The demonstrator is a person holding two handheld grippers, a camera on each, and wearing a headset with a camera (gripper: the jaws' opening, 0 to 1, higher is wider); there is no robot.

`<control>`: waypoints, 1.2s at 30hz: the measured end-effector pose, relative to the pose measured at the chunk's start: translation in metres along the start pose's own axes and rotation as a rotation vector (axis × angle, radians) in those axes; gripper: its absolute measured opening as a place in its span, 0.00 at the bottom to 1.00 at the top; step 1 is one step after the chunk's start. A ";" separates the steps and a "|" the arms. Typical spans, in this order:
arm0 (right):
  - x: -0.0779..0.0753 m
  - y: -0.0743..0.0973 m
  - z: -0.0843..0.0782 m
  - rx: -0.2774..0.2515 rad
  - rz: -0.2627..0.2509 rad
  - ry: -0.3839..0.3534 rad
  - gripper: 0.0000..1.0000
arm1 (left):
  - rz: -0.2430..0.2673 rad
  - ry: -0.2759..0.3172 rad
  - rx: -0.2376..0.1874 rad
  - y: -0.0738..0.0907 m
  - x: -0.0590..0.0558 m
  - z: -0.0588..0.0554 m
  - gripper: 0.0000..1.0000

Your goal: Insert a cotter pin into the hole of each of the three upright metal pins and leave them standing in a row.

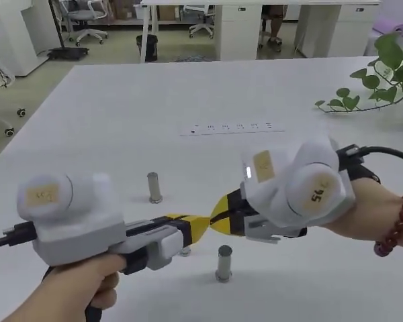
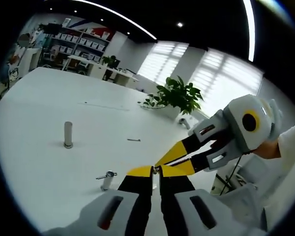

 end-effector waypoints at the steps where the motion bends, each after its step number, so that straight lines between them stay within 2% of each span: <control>1: 0.000 0.000 0.000 -0.002 -0.003 0.001 0.02 | -0.002 0.006 -0.002 0.000 0.000 0.000 0.02; 5: 0.000 0.000 0.001 0.000 -0.006 0.003 0.02 | -0.006 0.041 -0.005 0.001 0.000 -0.001 0.02; 9: 0.001 0.000 0.000 0.002 -0.004 0.002 0.02 | -0.018 0.005 0.002 0.001 -0.001 -0.002 0.01; 19: 0.002 -0.002 -0.002 -0.010 -0.008 -0.026 0.04 | -0.027 0.003 0.003 0.000 0.001 -0.002 0.01; 25: 0.002 -0.004 -0.005 -0.036 -0.004 -0.088 0.05 | -0.021 -0.003 0.006 0.000 0.002 -0.001 0.00; 28: 0.000 -0.003 -0.007 -0.051 -0.005 -0.129 0.10 | -0.023 -0.016 0.010 0.000 0.002 -0.002 0.00; 31: 0.000 -0.001 -0.007 -0.090 0.028 -0.200 0.11 | -0.022 -0.033 0.013 0.000 0.002 -0.002 0.00; 36: -0.002 0.002 -0.013 -0.116 0.065 -0.294 0.13 | -0.027 -0.081 0.025 0.001 0.001 -0.003 0.00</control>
Point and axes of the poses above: the centre of the closed fingertips' face, and the gripper's own axes: y roughly backward along the fingers, x roughly to its left, z roughly out of its top, the point moved 10 cm from there along y, roughly backward along the fingers
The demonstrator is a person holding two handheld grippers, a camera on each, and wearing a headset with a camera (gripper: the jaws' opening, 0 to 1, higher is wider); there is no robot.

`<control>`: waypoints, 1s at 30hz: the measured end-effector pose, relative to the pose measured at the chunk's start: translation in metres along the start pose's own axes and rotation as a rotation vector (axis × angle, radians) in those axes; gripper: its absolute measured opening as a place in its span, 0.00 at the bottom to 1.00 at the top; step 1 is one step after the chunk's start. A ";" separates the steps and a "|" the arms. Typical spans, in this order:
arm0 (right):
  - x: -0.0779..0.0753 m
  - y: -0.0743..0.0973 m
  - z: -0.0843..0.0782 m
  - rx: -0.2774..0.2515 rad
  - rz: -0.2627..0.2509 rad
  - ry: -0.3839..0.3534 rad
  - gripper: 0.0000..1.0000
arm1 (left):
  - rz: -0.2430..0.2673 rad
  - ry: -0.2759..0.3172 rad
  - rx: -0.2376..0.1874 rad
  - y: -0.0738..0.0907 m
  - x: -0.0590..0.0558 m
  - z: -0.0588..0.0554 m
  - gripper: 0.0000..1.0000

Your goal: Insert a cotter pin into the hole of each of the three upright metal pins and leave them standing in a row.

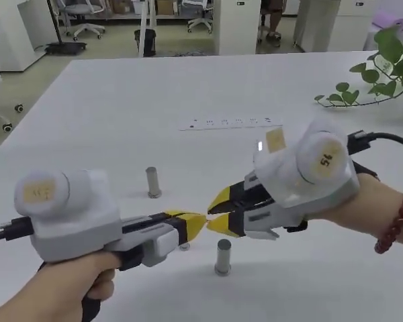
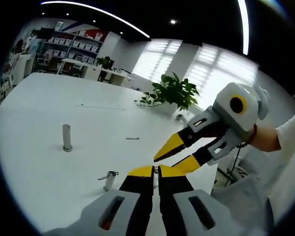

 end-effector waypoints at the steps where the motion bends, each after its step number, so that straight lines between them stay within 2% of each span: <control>1: 0.000 0.001 -0.001 -0.009 0.012 -0.025 0.14 | -0.001 -0.010 0.003 0.000 0.000 0.000 0.00; 6: -0.005 0.007 -0.006 -0.012 0.068 -0.105 0.14 | -0.024 -0.081 0.028 0.003 -0.001 -0.003 0.00; 10: -0.003 0.010 -0.011 -0.019 0.153 -0.158 0.15 | -0.049 -0.125 0.044 0.005 -0.003 -0.004 0.00; 11: -0.003 0.011 -0.011 -0.021 0.160 -0.161 0.15 | -0.058 -0.129 0.047 0.005 -0.003 -0.005 0.00; 18: 0.002 0.014 -0.020 -0.016 0.301 -0.197 0.15 | -0.119 -0.182 0.077 0.009 -0.006 -0.010 0.00; 23: 0.007 0.013 -0.024 -0.010 0.349 -0.218 0.15 | -0.169 -0.212 0.096 0.011 -0.011 -0.013 0.00; 30: 0.014 0.010 -0.027 -0.023 0.424 -0.244 0.15 | -0.248 -0.238 0.101 0.013 -0.018 -0.018 0.00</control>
Point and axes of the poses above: the centre of the closed fingertips' face, and the gripper's own axes: y roughly backward along the fingers, x roughly to its left, z roughly out of its top, the point moved 10 cm from there along y, roughly backward along the fingers
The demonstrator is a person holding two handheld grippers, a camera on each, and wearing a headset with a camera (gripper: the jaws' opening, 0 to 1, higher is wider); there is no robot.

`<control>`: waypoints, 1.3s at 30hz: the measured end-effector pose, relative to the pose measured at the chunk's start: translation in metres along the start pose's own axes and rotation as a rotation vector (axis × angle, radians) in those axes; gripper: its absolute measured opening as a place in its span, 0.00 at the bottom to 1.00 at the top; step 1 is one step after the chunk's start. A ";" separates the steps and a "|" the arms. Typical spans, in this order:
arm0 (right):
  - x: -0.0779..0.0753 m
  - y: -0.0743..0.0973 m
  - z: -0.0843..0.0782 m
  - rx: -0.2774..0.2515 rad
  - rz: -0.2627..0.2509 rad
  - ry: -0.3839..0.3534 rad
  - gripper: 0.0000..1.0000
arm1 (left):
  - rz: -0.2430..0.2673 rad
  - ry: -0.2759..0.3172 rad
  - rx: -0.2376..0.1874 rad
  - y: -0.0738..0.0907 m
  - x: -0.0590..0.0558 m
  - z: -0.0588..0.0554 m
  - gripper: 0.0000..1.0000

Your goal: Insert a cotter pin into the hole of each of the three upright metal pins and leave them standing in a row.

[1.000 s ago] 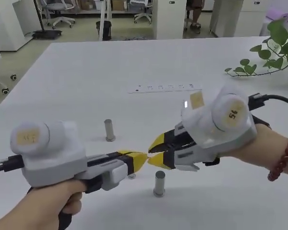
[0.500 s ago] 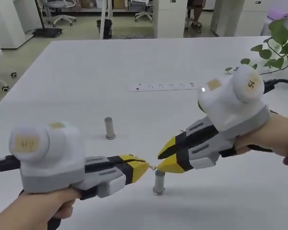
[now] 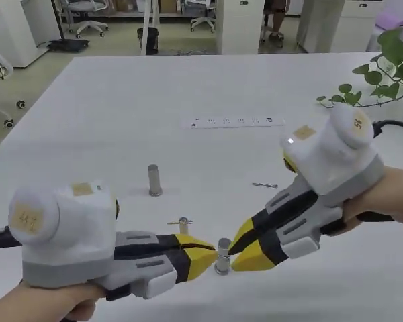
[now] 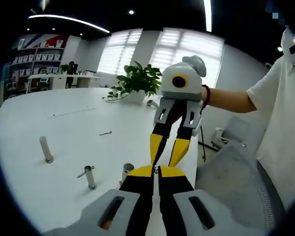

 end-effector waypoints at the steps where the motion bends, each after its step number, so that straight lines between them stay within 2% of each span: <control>1: 0.001 0.000 0.000 -0.001 0.005 -0.004 0.15 | -0.008 -0.002 0.002 0.000 -0.001 0.000 0.00; 9: 0.005 -0.002 -0.004 -0.002 0.058 -0.016 0.14 | -0.071 -0.020 -0.002 -0.001 -0.009 -0.001 0.00; 14: 0.008 -0.003 -0.006 0.005 0.094 -0.023 0.12 | -0.081 -0.029 0.004 -0.002 -0.010 -0.002 0.00; 19: 0.008 -0.005 -0.007 -0.007 0.105 -0.031 0.10 | -0.106 -0.036 0.007 -0.002 -0.013 -0.003 0.00; 25: 0.013 -0.006 -0.007 -0.002 0.130 -0.027 0.06 | -0.113 -0.046 -0.003 -0.002 -0.015 -0.002 0.00; 31: 0.014 -0.005 -0.005 0.002 0.114 0.026 0.04 | -0.109 -0.052 -0.004 -0.001 -0.014 -0.003 0.01; 36: 0.015 -0.005 -0.002 0.032 0.083 0.073 0.04 | -0.064 -0.062 -0.005 -0.003 -0.012 -0.004 0.02; 39: 0.012 -0.005 -0.002 0.058 0.072 0.070 0.03 | -0.052 -0.047 -0.014 -0.004 -0.011 -0.005 0.04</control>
Point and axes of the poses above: the centre of the closed fingertips' face, and the gripper's own axes: y roughly backward along the fingers, x roughly to its left, z roughly out of its top, the point moved 10 cm from there along y, roughly backward along the fingers
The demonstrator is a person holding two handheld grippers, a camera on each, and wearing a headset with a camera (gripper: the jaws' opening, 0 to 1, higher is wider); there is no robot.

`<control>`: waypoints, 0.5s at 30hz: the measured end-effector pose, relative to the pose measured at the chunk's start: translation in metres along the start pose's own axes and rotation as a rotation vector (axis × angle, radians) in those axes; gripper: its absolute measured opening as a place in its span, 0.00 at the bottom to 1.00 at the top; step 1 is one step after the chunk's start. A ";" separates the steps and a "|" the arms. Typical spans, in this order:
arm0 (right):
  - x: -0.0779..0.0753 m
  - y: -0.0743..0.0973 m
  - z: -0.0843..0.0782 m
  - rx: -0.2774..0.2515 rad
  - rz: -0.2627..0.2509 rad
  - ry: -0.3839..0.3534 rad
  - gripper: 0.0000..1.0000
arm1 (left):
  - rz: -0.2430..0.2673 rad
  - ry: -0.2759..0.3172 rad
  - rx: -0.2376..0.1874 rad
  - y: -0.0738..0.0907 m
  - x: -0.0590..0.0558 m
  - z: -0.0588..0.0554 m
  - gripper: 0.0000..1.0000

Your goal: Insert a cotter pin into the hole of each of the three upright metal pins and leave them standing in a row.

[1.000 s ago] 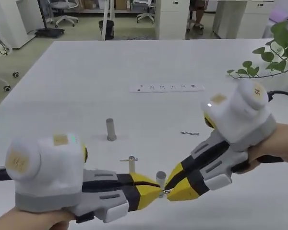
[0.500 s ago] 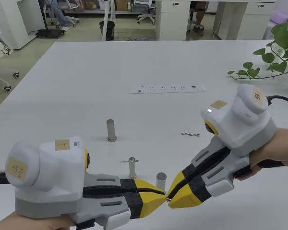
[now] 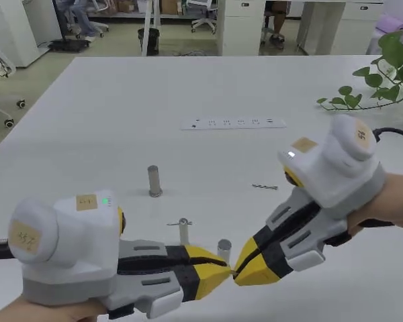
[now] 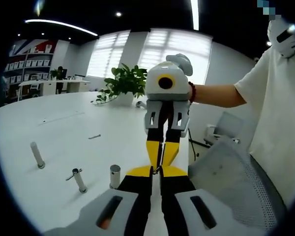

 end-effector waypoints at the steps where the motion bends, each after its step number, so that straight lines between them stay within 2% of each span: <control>1: -0.001 0.000 0.000 0.014 -0.008 0.001 0.03 | 0.006 -0.003 0.001 0.000 0.000 -0.001 0.04; 4: -0.002 0.002 -0.001 0.030 -0.022 0.002 0.03 | 0.022 0.002 0.005 0.000 0.001 -0.003 0.07; 8: -0.004 0.006 0.000 0.064 -0.047 0.015 0.03 | 0.057 0.001 -0.017 0.001 0.003 -0.005 0.16; 15: -0.012 0.011 -0.003 0.128 -0.085 0.045 0.03 | 0.138 -0.036 -0.003 0.000 0.010 -0.012 0.27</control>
Point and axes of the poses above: the centre of the closed fingertips' face, and the gripper's own axes: y roughly backward along the fingers, x roughly to its left, z roughly out of its top, the point moved 10 cm from there along y, roughly backward along the fingers
